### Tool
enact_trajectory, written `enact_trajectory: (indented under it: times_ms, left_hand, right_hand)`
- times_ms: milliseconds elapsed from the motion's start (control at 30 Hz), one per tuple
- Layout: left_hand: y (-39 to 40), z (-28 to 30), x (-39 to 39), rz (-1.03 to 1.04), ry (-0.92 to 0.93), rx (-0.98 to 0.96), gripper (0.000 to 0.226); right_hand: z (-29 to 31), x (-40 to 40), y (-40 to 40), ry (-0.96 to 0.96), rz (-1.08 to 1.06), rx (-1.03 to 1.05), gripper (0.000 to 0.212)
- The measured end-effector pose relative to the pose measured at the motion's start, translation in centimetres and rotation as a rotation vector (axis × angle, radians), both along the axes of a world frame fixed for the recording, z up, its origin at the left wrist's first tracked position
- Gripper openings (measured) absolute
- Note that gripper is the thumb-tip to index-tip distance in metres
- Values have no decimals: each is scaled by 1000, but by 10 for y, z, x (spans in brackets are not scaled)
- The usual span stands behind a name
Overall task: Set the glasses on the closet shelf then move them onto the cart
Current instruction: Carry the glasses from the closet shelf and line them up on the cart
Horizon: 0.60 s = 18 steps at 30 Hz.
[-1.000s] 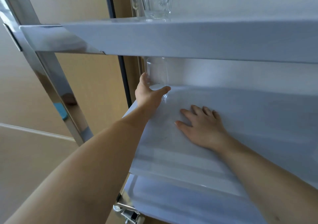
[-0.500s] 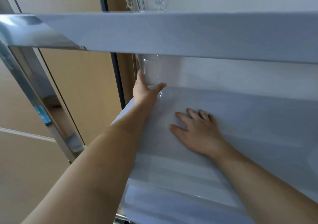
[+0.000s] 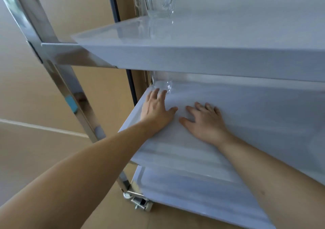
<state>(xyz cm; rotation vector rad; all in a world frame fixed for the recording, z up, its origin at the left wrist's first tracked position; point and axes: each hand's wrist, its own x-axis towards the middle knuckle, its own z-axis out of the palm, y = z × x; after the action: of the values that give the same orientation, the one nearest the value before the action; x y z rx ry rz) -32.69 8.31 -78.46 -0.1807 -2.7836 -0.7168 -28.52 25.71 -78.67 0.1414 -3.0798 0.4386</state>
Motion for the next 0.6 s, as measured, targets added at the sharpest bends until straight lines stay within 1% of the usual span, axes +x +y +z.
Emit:
enact_trajectory:
  times_ms: [67, 167, 267, 367, 433, 600]
  left_hand:
    - [-3, -1, 16, -57, -32, -75, 68]
    - [-6, 5, 42, -83, -110, -57, 60]
    - [-6, 18, 76, -98, -222, -24, 59]
    - [-10, 39, 109, -154, -299, -102, 62]
    - [-11, 61, 128, -184, -352, -137, 63]
    - [-4, 140, 184, -171, -493, -114, 65]
  right_hand:
    - [2, 3, 0, 17, -24, -11, 61]
    - [6, 21, -3, -21, -46, -12, 60]
    - [16, 51, -4, -140, -78, -36, 63]
    - [43, 85, -3, -251, -126, -160, 66]
    - [63, 106, -1, -307, -138, -196, 67]
    - [129, 161, 9, -395, -143, -185, 66]
